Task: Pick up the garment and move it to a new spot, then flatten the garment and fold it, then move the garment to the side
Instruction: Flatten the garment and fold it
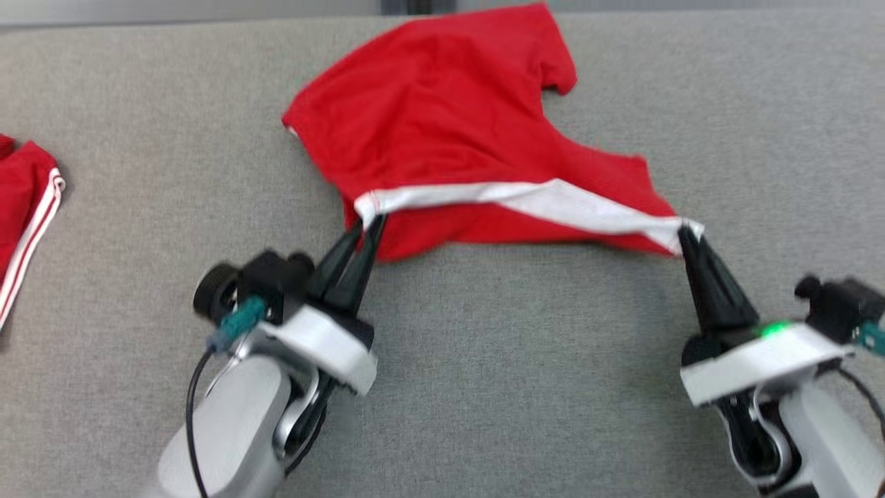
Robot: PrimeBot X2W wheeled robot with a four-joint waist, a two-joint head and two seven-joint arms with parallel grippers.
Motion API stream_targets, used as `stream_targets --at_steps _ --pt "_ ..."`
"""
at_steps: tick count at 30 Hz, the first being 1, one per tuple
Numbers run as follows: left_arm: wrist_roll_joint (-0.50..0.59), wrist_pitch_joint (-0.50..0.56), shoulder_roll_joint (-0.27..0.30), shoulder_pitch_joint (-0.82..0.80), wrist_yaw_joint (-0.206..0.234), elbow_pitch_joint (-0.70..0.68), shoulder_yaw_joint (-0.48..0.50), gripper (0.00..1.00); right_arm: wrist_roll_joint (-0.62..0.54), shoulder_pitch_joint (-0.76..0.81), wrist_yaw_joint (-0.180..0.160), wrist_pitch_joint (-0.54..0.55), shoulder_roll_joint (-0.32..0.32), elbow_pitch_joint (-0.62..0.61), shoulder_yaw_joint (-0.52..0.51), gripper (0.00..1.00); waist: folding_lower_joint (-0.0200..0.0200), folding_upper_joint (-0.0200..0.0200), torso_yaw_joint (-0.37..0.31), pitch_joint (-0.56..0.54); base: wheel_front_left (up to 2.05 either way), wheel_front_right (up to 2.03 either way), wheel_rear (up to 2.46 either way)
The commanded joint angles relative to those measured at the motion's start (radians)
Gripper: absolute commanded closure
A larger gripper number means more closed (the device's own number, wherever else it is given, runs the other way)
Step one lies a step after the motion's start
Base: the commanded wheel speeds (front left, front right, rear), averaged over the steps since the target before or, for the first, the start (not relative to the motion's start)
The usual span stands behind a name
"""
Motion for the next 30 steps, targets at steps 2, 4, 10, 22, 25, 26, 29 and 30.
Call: stream_targets --at_steps 2,4,10,22,25,26,29,30 --pt "-0.004 0.028 0.047 0.113 0.038 -0.102 -0.004 1.0 -0.037 0.133 0.001 0.028 0.024 -0.075 -0.051 1.0 -0.0001 0.0 -0.011 -0.056 0.0 0.0 0.0" --pt "-0.01 0.061 0.078 0.17 0.051 -0.152 -0.012 1.0 -0.06 0.202 0.001 0.054 0.04 -0.117 -0.086 1.0 -0.0001 0.0 -0.008 -0.069 0.0 0.0 0.0" --pt "-0.043 0.126 0.143 0.298 0.067 -0.283 -0.015 1.0 -0.116 0.367 0.001 0.15 0.099 -0.243 -0.168 1.0 -0.0001 0.0 -0.009 -0.095 0.0 0.0 0.0" --pt "-0.109 0.253 0.286 0.532 0.138 -0.523 0.011 1.0 -0.232 0.637 0.001 0.374 0.173 -0.495 -0.271 1.0 -0.0001 0.0 -0.032 -0.148 0.0 0.0 0.0" --pt "-0.127 0.271 0.289 0.554 0.162 -0.558 0.026 1.0 -0.245 0.63 0.001 0.388 0.18 -0.528 -0.288 1.0 -0.0001 0.0 -0.031 -0.149 0.0 0.0 0.0" --pt "-0.137 0.271 0.283 0.553 0.165 -0.568 0.033 1.0 -0.255 0.614 0.001 0.387 0.181 -0.534 -0.292 1.0 -0.0001 0.0 -0.03 -0.148 0.0 0.0 0.0" --pt "-0.176 0.259 0.262 0.532 0.173 -0.571 0.062 1.0 -0.281 0.545 0.001 0.373 0.179 -0.543 -0.295 1.0 -0.0001 0.0 -0.023 -0.136 0.0 0.0 0.0" --pt "-0.188 0.255 0.25 0.523 0.175 -0.567 0.071 1.0 -0.292 0.515 0.001 0.369 0.17 -0.535 -0.296 1.0 -0.0001 0.0 -0.021 -0.131 0.0 0.0 0.0"
